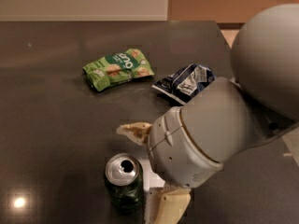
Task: Pick green can
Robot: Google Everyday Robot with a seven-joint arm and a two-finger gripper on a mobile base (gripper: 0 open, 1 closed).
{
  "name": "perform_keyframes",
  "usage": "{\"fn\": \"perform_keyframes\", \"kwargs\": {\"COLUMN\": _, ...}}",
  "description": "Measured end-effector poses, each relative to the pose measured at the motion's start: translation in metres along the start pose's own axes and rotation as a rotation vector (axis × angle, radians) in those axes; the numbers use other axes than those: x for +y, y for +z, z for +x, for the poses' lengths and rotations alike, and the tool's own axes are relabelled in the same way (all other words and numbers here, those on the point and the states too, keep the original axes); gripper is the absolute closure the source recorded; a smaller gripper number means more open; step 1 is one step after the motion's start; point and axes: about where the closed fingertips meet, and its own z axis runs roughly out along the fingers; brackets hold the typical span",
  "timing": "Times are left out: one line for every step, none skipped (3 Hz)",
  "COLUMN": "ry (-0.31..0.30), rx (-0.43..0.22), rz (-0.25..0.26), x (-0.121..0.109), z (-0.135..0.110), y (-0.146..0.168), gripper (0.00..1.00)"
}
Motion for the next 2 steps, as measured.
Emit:
{"fn": "perform_keyframes", "kwargs": {"ry": 0.003, "rx": -0.005, "rz": -0.002, "x": -0.0013, "z": 0.0026, "y": 0.0146, "gripper": 0.0}}
{"fn": "perform_keyframes", "kwargs": {"ry": 0.013, "rx": -0.01, "rz": -0.006, "x": -0.0075, "z": 0.0064, "y": 0.023, "gripper": 0.0}}
